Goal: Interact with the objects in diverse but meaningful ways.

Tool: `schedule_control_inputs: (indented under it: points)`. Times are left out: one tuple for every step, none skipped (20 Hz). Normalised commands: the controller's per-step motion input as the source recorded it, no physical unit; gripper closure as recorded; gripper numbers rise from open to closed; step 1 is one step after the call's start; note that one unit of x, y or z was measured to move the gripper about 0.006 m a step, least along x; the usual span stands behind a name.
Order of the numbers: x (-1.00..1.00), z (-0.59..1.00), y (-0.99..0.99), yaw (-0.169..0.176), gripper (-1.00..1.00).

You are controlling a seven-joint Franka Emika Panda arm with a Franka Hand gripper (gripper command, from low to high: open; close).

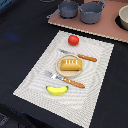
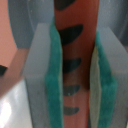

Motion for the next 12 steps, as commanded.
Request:
schedule_control_inputs:
  points:
    - [0.0, -0.19, 0.31, 0.011, -1.0]
    - [0.01, -0.18, 0.32, 0.011, -1.0]
    - [0.01, -0.18, 0.31, 0.011, -1.0]
    - [0.0, -0.18, 0.3, 0.01, -1.0]
    - [0.0, -0.17, 0.3, 0.01, -1.0]
    - [0.01, -0.16, 0.31, 0.01, -1.0]
    - [0.01, -0.14, 0.3, 0.01, -1.0]
    - [0.02, -0.12, 0.29, 0.01, -1.0]
    - [0.03, -0.09, 0.3, 0.009, -1.0]
    - [0.05, -0.01, 0.28, 0.01, -1.0]
    - [0.14, 0.04, 0.25, 0.001, -1.0]
    - [0.17, 0.39, 0.16, 0.0, -1.0]
